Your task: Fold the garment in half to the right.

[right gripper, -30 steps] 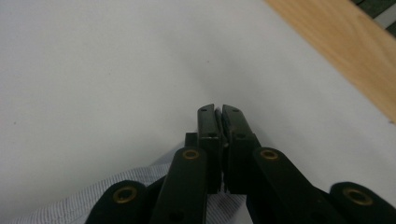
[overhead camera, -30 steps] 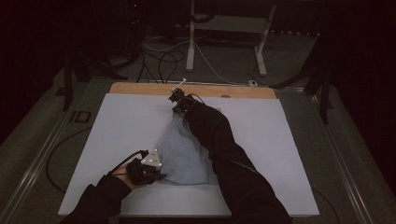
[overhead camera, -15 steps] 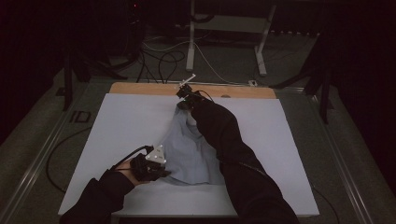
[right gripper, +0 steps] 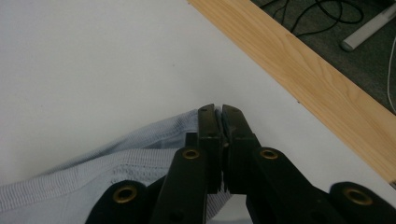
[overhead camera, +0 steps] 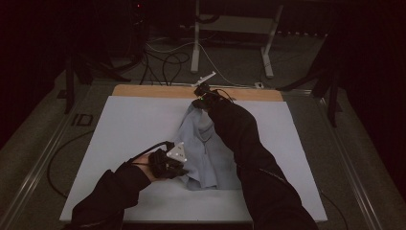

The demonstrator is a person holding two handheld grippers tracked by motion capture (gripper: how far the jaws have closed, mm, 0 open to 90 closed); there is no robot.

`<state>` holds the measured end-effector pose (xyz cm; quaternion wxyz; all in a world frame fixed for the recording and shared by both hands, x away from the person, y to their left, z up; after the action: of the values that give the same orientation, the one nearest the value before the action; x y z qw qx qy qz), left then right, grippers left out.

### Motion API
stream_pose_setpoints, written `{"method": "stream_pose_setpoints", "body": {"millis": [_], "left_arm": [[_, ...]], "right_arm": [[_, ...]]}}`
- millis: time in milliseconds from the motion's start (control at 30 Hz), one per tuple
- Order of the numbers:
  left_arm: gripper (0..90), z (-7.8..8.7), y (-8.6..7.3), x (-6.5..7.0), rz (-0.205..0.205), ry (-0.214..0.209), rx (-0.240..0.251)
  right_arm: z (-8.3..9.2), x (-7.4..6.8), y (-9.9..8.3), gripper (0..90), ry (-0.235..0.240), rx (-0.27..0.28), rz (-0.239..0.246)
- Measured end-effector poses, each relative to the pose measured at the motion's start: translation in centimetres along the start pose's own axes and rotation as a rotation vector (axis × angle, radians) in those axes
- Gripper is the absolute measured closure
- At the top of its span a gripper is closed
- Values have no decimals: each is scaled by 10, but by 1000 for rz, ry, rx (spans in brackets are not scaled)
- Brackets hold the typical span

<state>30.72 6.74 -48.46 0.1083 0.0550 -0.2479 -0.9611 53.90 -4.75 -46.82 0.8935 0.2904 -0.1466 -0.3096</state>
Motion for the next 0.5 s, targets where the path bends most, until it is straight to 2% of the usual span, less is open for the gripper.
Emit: {"method": "stream_pose_setpoints", "body": {"millis": [500], "left_arm": [[876, -20, 53, 4, -99, -45, -10]], "right_arm": [[19, 23, -21, 882, 2, 38, -40]]}}
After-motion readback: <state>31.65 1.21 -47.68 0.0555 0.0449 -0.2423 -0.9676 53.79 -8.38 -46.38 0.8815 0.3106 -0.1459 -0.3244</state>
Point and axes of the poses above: each handheld gripper's, and its own axes: z roughly backward along the jaws, y roughly out of its top, x roughly to its right, the point moved 5 cm from there along -z, roughly forward along the jaws, and after that the axes turned 5 degrees about -x, right-handed, at the moved point
